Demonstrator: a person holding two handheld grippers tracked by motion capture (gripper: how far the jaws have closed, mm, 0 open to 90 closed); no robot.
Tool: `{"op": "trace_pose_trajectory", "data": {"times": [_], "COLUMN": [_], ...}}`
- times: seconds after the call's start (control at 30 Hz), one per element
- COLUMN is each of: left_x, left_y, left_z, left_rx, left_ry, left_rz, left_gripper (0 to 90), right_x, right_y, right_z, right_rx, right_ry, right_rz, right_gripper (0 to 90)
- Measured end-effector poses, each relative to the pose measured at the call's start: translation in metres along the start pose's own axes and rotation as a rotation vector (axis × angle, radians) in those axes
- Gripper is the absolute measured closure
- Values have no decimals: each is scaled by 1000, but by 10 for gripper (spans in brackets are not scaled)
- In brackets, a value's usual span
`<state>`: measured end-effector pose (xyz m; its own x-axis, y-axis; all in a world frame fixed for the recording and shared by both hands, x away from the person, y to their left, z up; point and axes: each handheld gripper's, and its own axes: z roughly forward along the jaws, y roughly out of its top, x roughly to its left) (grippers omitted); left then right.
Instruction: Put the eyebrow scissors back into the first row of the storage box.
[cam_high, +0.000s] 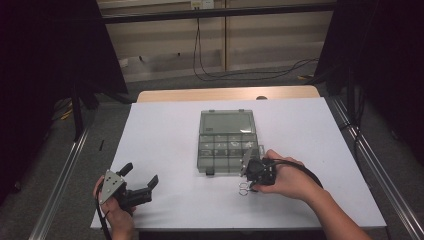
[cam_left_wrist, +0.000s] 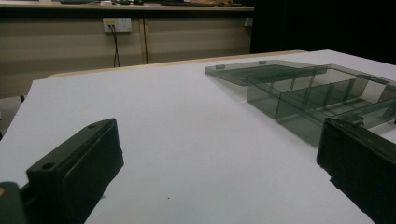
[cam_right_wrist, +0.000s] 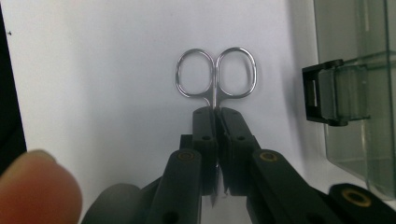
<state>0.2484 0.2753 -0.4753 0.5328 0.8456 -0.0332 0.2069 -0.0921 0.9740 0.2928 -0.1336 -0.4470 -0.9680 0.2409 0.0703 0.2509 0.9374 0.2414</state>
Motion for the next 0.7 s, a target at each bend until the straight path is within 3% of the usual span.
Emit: {"op": "trace_pose_trajectory", "data": {"times": [0.4,0.57,0.63,0.7], "left_x": [0,0,-1,0], "left_y": [0,0,0,0], "left_z": [0,1,1,2], "left_rx": [4,1,3,1], "left_ry": [3,5,7,-7], "left_rz": [3,-2,-5,0], "left_gripper": [0,0,0,0], "right_x": [2,1,1,1], "right_y": [1,-1,-1,-1], "right_z": [-1,-8,-11,-9], "right_rx": [2,-33,-29,-20], "right_ry": [-8,22,-15,-10], "right_rz": [21,15,16,25], "right_gripper": [862,900,900,900]}}
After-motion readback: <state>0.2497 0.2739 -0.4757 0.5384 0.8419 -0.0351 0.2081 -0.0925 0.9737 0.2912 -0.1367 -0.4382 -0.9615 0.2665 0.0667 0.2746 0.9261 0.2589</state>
